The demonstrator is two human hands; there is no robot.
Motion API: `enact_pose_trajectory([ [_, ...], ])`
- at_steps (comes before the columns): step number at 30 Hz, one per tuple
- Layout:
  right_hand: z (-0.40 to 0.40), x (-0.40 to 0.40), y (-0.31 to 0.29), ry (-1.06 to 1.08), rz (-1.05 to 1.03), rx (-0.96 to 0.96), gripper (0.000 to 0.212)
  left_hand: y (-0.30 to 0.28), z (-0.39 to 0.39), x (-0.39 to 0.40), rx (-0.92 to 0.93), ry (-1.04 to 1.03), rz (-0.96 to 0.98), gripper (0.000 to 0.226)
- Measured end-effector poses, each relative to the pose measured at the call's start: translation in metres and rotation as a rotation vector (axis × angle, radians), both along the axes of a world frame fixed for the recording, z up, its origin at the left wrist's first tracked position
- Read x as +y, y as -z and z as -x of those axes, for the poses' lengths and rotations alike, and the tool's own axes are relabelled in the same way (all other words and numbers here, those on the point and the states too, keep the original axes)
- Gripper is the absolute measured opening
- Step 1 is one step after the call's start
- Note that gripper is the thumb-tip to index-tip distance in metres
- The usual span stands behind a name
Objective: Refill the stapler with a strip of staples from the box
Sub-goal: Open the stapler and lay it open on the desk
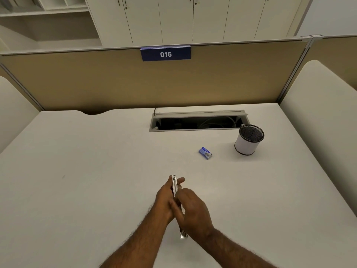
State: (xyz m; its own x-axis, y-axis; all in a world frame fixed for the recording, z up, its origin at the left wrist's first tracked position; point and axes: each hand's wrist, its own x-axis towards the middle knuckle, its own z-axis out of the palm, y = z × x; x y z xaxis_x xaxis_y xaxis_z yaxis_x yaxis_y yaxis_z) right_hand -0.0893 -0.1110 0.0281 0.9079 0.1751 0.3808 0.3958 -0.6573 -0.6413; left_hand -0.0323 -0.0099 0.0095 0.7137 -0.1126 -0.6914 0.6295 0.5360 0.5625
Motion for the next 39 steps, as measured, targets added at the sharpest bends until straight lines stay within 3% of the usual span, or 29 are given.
enact_pose_trajectory([
  [11, 0.003, 0.001, 0.015, 0.005, -0.111, 0.141, 0.010, 0.000, -0.003, 0.009, -0.180, 0.055, 0.051, 0.047],
  [16, -0.005, 0.003, 0.017, 0.187, -0.378, 0.425, 0.011, 0.001, 0.005, -0.001, -0.057, 0.007, -0.007, 0.046],
  [22, -0.004, 0.006, 0.021, 0.372, -0.707, 0.888, 0.012, 0.003, 0.006, -0.007, 0.005, 0.027, -0.406, 0.040],
  [25, -0.001, 0.004, 0.022, 0.360, -0.837, 1.091, 0.017, 0.002, 0.007, -0.014, -0.143, 0.119, -0.798, 0.045],
  [29, 0.002, 0.003, 0.013, 0.382, -1.516, 1.350, 0.032, -0.003, 0.006, -0.023, -0.507, 0.434, -1.206, 0.044],
  [33, 0.001, 0.006, 0.007, 0.505, -1.669, 1.351, 0.034, -0.007, 0.004, -0.031, -0.683, 0.423, -1.272, 0.042],
  [39, 0.002, 0.009, 0.008, 0.653, -1.651, 1.347, 0.035, -0.004, 0.010, -0.031, -0.652, 0.307, -1.220, 0.038],
])
